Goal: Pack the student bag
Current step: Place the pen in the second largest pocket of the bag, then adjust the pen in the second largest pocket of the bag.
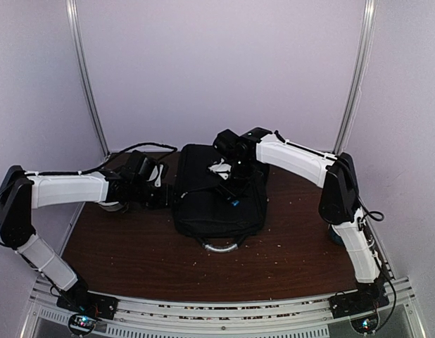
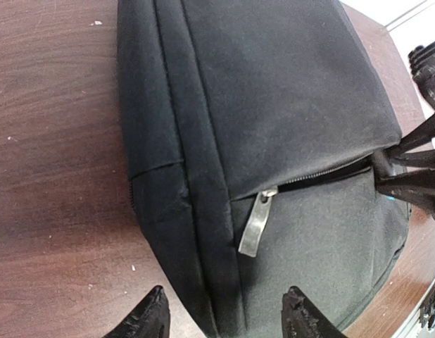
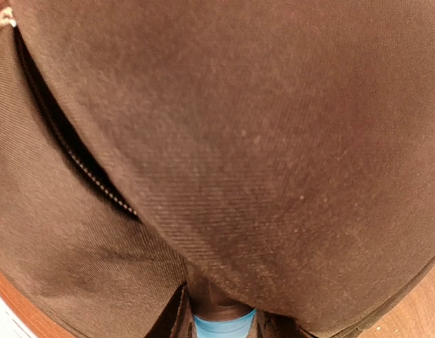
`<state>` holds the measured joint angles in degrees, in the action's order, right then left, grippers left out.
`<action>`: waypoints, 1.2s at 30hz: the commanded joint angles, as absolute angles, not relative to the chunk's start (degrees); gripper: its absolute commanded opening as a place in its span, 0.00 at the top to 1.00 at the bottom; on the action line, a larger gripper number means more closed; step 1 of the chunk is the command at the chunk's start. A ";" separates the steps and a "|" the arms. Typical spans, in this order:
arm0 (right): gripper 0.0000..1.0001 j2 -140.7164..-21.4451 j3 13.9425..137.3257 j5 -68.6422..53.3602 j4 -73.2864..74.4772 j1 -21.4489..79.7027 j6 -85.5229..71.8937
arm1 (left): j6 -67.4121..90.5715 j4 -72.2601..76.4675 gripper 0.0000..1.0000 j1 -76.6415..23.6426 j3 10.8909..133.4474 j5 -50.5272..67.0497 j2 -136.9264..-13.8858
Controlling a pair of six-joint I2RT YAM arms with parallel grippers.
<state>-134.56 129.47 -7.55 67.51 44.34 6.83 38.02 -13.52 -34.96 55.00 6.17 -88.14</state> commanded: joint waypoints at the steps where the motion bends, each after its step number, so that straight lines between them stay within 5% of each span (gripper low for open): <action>1: 0.58 -134.42 133.80 -14.90 63.72 43.76 6.01 | 37.96 -12.58 0.44 -34.70 57.99 5.93 -89.18; 9: 0.44 -127.70 128.65 -23.56 63.80 41.10 6.38 | 35.11 -11.83 0.43 -35.02 58.38 4.63 -88.15; 17: 0.41 -115.35 119.15 -28.63 63.35 33.45 12.67 | 17.36 -12.15 0.42 -43.86 66.23 -2.62 -89.04; 24: 0.41 -97.74 90.12 -33.52 41.53 23.93 13.13 | 3.27 -20.56 0.42 -52.97 82.90 -9.28 -103.17; 36: 0.40 -93.09 75.02 -32.91 34.73 23.73 12.78 | -5.80 -31.11 0.38 -58.08 102.54 -16.29 -121.62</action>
